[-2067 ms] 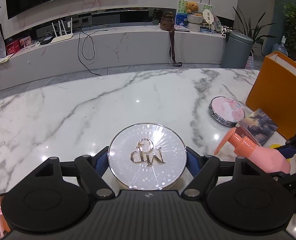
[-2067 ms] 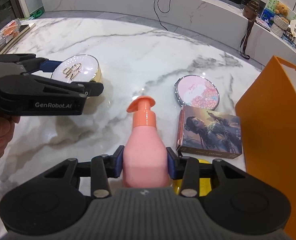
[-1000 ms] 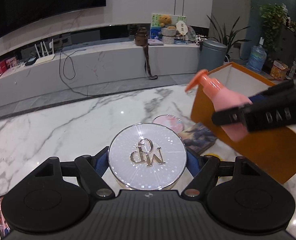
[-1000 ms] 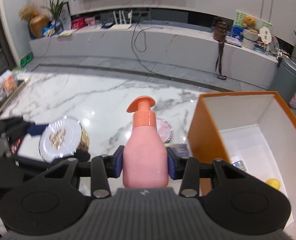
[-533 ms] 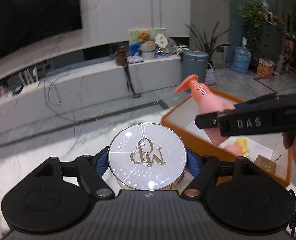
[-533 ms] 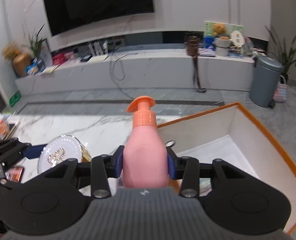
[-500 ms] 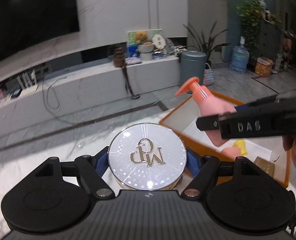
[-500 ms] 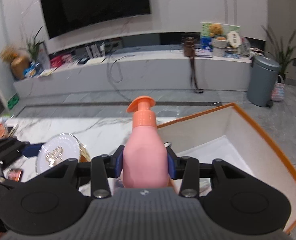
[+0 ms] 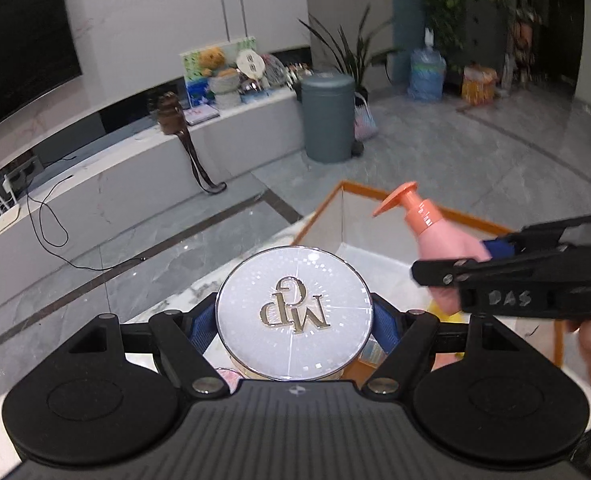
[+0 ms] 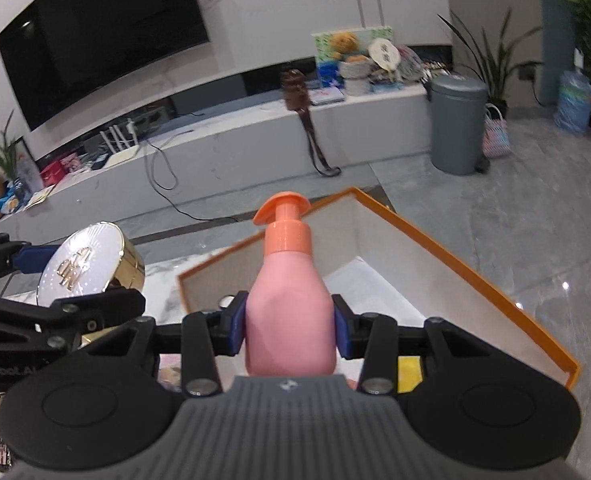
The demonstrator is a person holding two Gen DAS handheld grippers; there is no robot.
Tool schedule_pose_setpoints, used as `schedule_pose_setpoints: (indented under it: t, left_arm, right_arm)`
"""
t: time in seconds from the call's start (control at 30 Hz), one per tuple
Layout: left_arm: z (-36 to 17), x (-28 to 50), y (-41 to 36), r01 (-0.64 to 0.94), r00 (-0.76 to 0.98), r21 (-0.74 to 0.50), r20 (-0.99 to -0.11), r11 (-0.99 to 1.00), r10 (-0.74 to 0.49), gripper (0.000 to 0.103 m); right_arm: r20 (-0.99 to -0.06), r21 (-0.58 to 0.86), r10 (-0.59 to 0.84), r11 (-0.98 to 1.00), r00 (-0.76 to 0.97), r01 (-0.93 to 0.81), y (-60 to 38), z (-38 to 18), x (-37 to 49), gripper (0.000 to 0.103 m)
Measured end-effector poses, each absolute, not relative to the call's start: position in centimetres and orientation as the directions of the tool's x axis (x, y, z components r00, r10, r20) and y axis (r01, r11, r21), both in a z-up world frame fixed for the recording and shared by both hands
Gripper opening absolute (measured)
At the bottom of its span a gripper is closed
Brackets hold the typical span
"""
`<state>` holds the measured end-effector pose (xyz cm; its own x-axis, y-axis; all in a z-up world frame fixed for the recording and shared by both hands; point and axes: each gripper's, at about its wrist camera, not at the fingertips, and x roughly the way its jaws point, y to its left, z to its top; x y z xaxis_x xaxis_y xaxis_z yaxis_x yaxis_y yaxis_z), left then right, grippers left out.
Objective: Organize rigid objects
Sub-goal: 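Carry white compact and pink pump bottle with both tools over orange box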
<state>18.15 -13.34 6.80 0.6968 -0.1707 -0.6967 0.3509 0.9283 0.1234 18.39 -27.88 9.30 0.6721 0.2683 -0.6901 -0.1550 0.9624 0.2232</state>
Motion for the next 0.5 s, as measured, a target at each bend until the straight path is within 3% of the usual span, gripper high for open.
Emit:
schedule_pose_setpoints:
  t: [0.5]
  left_arm:
    - [3.9, 21.8, -16.3, 0.557, 0.579, 0.189, -0.787, 0.809, -0.215, 0.088]
  right_arm:
    - [-0.736, 0.308, 0.274, 0.950, 0.619, -0.054, -29.9, 6.0, 21.7, 0.042]
